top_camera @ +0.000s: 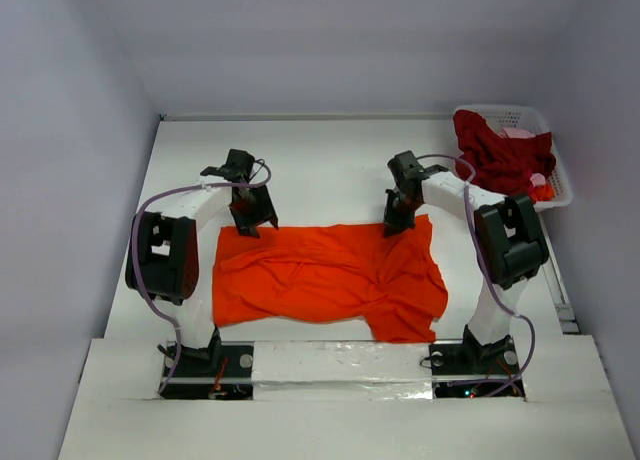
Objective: Fold and stack the t-shirts
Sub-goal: Fold the flattened tshirt in 1/3 of the way
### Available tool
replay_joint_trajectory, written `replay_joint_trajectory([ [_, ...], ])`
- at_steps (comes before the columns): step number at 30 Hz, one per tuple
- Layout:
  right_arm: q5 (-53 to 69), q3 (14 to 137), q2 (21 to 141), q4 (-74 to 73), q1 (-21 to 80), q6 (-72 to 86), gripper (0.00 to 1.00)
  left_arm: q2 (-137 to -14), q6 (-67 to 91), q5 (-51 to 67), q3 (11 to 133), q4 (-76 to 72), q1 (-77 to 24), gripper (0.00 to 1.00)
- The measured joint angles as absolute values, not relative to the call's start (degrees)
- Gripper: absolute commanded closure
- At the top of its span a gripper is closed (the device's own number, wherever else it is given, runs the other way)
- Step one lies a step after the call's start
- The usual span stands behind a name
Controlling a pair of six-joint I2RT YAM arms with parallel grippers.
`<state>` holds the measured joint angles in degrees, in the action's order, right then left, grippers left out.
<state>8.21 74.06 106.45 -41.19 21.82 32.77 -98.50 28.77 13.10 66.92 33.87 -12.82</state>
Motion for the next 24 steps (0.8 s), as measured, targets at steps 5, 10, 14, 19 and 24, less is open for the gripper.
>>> replay_joint_trajectory([
  [5, 8.6, 70.7, 106.0, -39.8, 21.8, 32.8, 1.0, -98.5, 28.8, 13.1, 66.2, 33.2, -12.8, 0.48],
  [10, 9.1, 68.0, 105.3, -38.5, 21.8, 32.8, 1.0, -98.5, 28.4, 13.1, 65.2, 33.3, -12.8, 0.48],
  [14, 9.3, 67.3, 104.6, -38.0, 21.8, 32.8, 1.0, -99.0, 27.5, 13.0, 65.2, 33.3, -12.8, 0.48],
  [19, 9.3, 67.3, 104.6, -37.8, 21.8, 32.8, 1.0, -102.0, 26.3, 11.5, 65.2, 33.6, -12.8, 0.51],
  [24, 9.5, 67.3, 104.6, -37.6, 21.8, 32.8, 1.0, -102.9, 26.0, 9.3, 65.2, 33.8, -12.8, 1.0],
])
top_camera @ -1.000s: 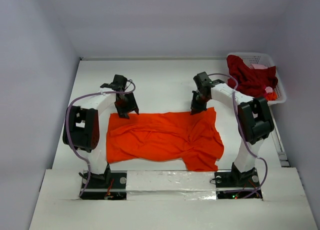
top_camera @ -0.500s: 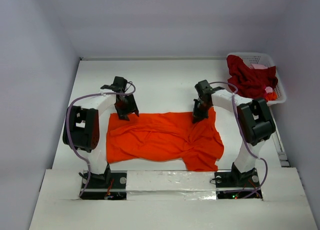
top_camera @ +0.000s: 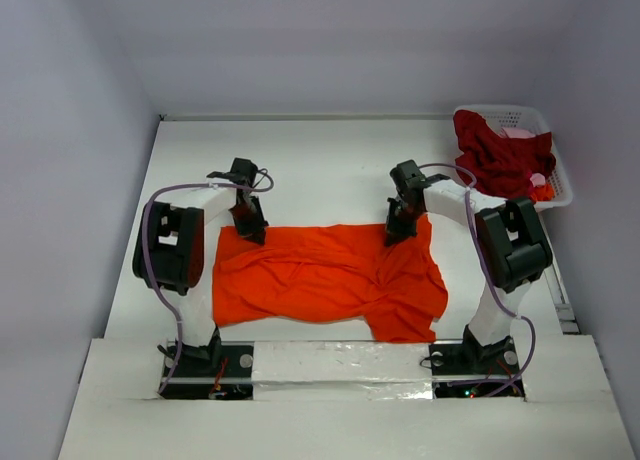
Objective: Fold and stack the t-shirts
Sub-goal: Fold the flattened tshirt in 1/3 of the way
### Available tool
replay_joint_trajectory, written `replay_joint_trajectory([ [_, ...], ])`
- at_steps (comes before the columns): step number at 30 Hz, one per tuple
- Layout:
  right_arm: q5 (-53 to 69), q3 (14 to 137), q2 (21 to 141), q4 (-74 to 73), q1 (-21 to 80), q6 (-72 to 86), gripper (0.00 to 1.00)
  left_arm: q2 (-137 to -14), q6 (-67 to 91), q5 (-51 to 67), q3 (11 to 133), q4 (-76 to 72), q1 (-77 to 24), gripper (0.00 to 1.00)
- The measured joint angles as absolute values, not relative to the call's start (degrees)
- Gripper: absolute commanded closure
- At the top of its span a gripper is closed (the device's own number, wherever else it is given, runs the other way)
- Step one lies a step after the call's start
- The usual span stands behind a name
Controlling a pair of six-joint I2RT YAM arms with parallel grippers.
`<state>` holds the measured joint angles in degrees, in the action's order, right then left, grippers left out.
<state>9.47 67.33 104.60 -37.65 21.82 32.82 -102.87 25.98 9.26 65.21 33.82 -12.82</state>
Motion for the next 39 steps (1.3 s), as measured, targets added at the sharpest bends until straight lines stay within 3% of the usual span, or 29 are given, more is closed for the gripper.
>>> replay_joint_trajectory([
  [24, 9.6, 69.5, 107.3, -36.6, 21.8, 35.4, 1.0, -105.9, 25.4, 7.1, 68.4, 37.1, -13.1, 1.0],
  [39, 11.1, 77.8, 113.3, -37.8, 17.8, 36.5, 1.0, -113.6, 24.1, 6.4, 79.6, 41.5, -9.8, 1.0],
])
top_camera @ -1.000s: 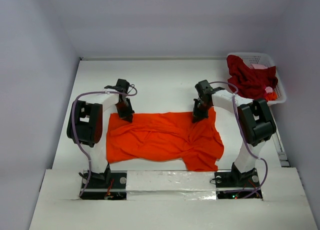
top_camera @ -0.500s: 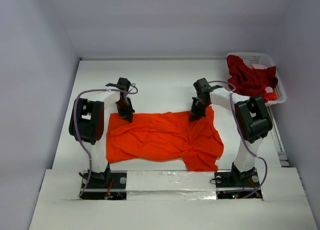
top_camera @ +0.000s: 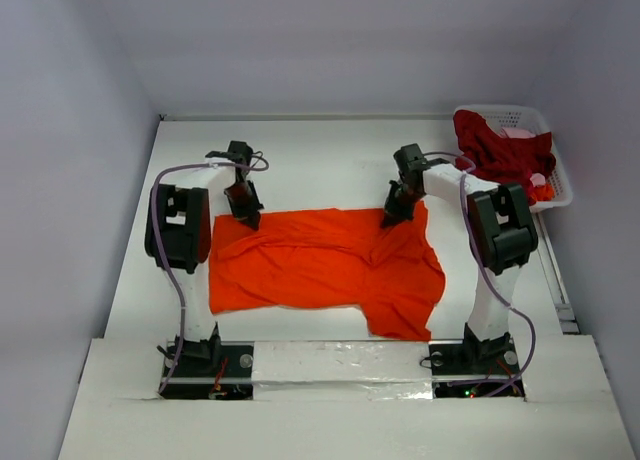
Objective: Fold and stack the t-shirts
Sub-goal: Fold the flattened tshirt in 1/3 of the way
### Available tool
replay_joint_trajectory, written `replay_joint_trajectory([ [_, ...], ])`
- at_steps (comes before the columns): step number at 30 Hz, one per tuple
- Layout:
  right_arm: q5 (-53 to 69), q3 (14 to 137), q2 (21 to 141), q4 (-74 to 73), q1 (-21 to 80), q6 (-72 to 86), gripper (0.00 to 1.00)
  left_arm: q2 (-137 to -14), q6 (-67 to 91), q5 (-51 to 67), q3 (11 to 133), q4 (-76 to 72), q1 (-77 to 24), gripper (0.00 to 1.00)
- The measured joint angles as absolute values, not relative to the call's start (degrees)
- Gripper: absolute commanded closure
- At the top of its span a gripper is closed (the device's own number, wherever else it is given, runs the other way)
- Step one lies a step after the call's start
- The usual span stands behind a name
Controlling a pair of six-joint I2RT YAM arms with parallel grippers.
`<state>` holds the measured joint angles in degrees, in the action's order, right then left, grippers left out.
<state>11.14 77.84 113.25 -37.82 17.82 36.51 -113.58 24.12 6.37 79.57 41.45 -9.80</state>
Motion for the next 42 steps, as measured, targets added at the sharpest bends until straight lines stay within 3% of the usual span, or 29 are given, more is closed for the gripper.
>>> replay_joint_trajectory([
  [21, 8.3, 95.1, 123.2, -43.3, 13.5, 35.1, 1.0, -122.1, 23.0, 5.8, 93.2, 43.8, -4.5, 1.0],
  [42, 7.4, 106.5, 129.3, -47.4, 10.1, 33.1, 1.0, -125.2, 23.0, 6.2, 98.2, 45.4, -4.4, 1.0],
])
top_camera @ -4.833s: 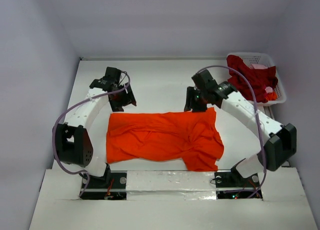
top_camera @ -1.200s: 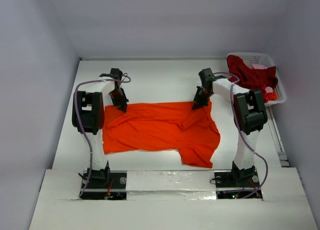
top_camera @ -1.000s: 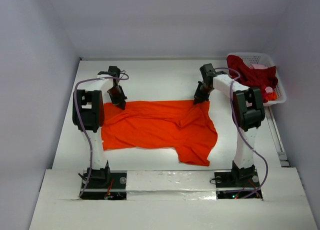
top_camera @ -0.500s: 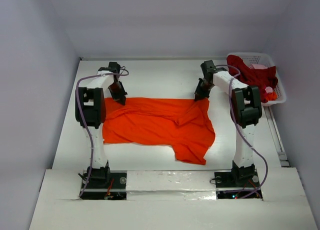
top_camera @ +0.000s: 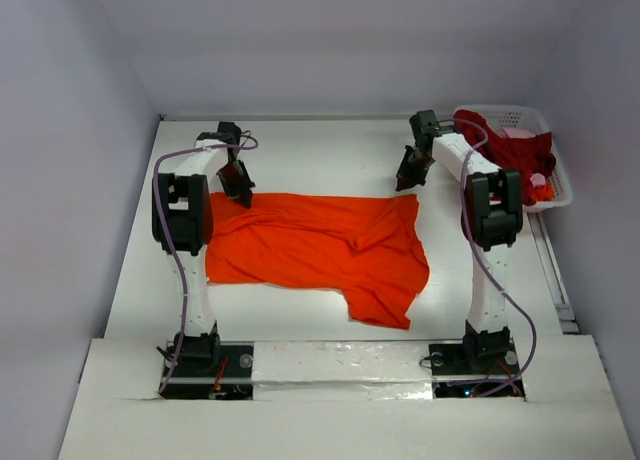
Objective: Fold and stack the t-shirts
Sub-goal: Fold the flattened tshirt in 1/3 of the way
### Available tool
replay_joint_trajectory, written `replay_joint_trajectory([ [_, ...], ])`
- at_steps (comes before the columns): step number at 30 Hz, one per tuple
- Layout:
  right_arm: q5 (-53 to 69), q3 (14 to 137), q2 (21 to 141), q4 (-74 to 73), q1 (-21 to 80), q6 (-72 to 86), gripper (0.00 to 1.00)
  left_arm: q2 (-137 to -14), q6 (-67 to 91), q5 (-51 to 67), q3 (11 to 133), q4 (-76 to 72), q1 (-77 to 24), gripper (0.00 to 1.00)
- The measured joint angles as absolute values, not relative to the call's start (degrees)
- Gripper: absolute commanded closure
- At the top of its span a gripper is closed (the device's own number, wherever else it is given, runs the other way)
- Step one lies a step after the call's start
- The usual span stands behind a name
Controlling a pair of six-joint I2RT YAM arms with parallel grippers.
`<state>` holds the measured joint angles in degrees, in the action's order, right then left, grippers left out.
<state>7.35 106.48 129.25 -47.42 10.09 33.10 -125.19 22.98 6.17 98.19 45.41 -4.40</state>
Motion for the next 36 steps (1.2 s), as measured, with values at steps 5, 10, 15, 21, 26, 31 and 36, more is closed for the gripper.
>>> replay_joint_trajectory([
  [5, 5.7, 105.8, 123.2, -48.1, 10.2, 31.5, 1.0, -125.2, 23.0, 6.2, 98.3, 45.4, -4.4, 1.0],
  [10, 4.2, 99.7, 112.3, -47.5, 12.0, 30.0, 1.0, -125.2, 23.0, 6.3, 98.3, 45.3, -4.4, 1.0],
  [15, 4.1, 91.3, 108.2, -46.2, 16.4, 29.5, 1.0, -125.2, 23.0, 6.3, 98.5, 45.3, -4.4, 1.0],
  [21, 3.8, 86.2, 112.2, -46.1, 17.7, 28.7, 1.0, -125.5, 23.0, 6.4, 99.1, 45.2, -4.4, 1.0],
  [26, 2.9, 86.2, 113.1, -45.8, 17.5, 28.5, 1.0, -125.5, 23.0, 6.4, 99.1, 45.2, -4.4, 1.0],
  [31, 1.8, 86.6, 113.5, -45.8, 17.5, 28.5, 1.0, -125.5, 23.0, 6.4, 99.1, 45.2, -4.4, 1.0],
  [36, 1.4, 88.9, 114.5, -45.9, 17.5, 28.5, 1.0, -125.5, 23.0, 6.4, 99.1, 45.2, -4.4, 1.0],
])
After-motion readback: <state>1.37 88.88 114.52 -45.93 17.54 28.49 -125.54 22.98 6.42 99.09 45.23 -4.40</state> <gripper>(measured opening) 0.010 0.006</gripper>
